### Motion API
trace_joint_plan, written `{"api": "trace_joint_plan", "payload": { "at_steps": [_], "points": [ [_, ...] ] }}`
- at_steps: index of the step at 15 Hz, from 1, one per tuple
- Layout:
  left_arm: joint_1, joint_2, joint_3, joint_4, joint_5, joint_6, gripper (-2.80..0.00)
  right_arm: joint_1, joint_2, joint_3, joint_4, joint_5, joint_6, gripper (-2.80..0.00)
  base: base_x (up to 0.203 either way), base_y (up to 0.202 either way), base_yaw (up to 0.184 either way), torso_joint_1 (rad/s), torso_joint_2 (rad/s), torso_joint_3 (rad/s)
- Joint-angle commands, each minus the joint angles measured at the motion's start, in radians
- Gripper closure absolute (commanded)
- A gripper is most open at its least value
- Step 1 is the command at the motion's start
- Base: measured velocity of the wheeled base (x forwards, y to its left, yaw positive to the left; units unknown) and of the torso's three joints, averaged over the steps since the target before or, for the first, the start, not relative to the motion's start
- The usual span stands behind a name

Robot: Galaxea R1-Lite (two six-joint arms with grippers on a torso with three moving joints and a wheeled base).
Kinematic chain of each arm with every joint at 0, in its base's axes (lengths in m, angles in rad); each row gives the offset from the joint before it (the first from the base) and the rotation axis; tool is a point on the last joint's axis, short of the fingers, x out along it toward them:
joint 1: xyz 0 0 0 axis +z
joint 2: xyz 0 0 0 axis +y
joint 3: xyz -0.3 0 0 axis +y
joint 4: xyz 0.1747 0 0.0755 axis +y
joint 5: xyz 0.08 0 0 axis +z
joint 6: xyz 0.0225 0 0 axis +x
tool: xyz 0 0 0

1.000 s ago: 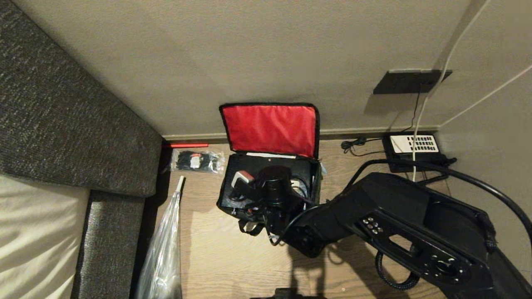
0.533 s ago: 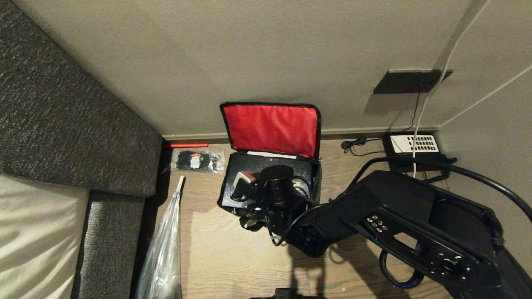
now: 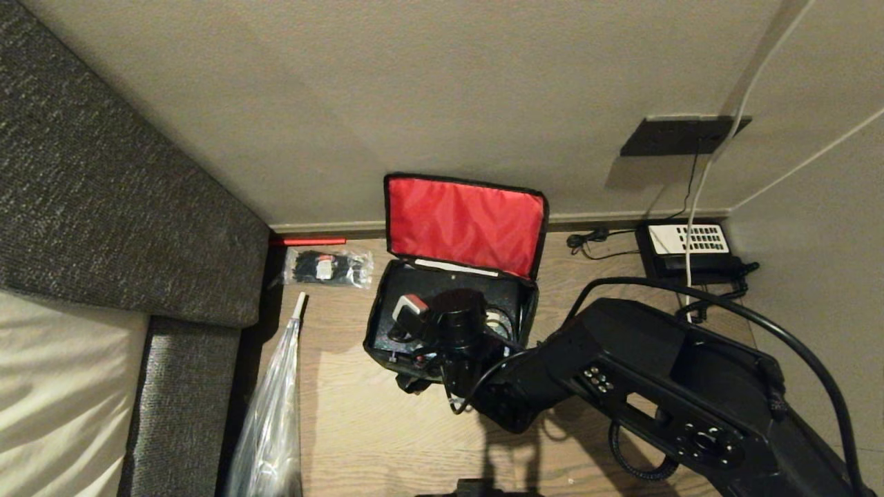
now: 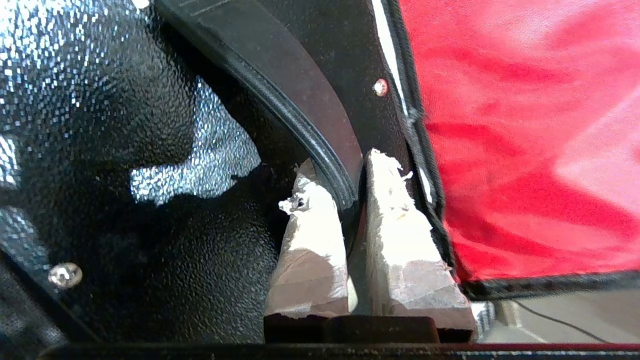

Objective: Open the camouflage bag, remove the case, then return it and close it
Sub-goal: Grip the handle

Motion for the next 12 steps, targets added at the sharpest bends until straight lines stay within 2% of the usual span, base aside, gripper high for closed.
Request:
{"api": "trace_joint_plan", "payload": {
  "at_steps": [1, 10, 12],
  "points": [
    [0.000, -0.002, 0.003, 0.001, 0.000, 0.000, 0.00, -0.005, 0.055, -0.027, -0.004, -0.010, -0.002, 0.00, 0.000, 0.000, 0.000, 0.000, 0.00, 0.000],
    [0.000, -0.002, 0.003, 0.001, 0.000, 0.000, 0.00, -0.053, 0.110, -0.032, -0.037, -0.062, -0.045, 0.00, 0.000, 0.000, 0.000, 0.000, 0.00, 0.000],
    [0.000, -0.002, 0.003, 0.001, 0.000, 0.000, 0.00, -0.055, 0.124, -0.056, -0.042, -0.134, -0.058, 0.00, 0.000, 0.000, 0.000, 0.000, 0.00, 0.000]
  ]
}}
